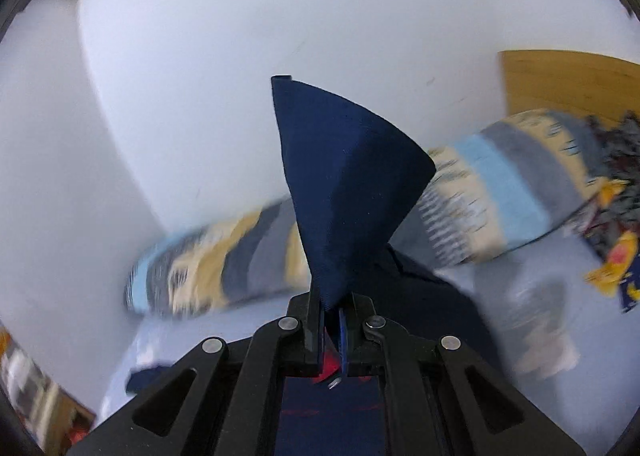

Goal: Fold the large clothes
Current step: 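Grasp the navy jacket's sleeve cuff with the right gripper and lift it, then fold the held sleeve across the jacket body and release with the right gripper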

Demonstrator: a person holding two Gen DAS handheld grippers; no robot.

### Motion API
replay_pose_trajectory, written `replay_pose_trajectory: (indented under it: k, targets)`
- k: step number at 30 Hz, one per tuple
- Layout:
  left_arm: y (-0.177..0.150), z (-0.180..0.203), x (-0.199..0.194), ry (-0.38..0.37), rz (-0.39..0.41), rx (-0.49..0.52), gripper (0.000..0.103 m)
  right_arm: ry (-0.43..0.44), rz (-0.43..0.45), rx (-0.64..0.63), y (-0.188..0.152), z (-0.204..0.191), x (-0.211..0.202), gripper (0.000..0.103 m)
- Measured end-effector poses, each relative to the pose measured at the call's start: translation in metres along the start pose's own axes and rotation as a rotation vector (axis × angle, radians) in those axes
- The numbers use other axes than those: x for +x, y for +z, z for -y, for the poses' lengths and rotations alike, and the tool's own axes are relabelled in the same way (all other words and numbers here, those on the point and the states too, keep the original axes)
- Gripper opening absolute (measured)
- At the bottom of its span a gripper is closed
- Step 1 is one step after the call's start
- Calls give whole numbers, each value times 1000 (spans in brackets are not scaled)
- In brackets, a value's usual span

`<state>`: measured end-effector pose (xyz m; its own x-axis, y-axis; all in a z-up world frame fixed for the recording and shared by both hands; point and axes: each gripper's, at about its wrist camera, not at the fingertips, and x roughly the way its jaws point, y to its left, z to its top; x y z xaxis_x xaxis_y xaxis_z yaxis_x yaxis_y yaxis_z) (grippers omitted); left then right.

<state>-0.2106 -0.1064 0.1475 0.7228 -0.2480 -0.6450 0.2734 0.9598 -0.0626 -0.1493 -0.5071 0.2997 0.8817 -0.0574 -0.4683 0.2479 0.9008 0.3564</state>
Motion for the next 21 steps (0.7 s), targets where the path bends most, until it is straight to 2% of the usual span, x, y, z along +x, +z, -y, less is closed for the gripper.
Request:
replay_pose_trajectory:
  k: [3, 7, 10, 12, 13, 15, 17, 19, 21]
  targets:
    - [0, -15, -2, -8, -8, -37, 103, -3, -78, -64, -57, -55, 49, 6]
    - [-1, -25, -4, -18, -17, -52, 103, -61, -240, -210, -162, -113, 132, 6]
    - [0, -29, -5, -20, -11, -57, 103, -99, -369, -314, -240, -141, 173, 6]
    - [0, -32, -4, -21, -18, -64, 103, -102, -420, -350, -275, -151, 189, 8]
    - [0, -35, -3, -28, -21, -75, 103, -113, -438, -372, -290, -154, 195, 13]
    - [1, -39, -2, -36, -24, -96, 103, -145, -466, -410, -305, -159, 201, 17]
    - [2, -42, -1, -37, -27, -106, 103, -110, -485, -415, -307, -161, 200, 32]
    - [4, -42, -2, -34, -24, -113, 103, -58, -524, -433, -308, -167, 198, 56]
    - [4, -42, -3, -30, -18, -117, 103, -40, -551, -497, -306, -177, 189, 61]
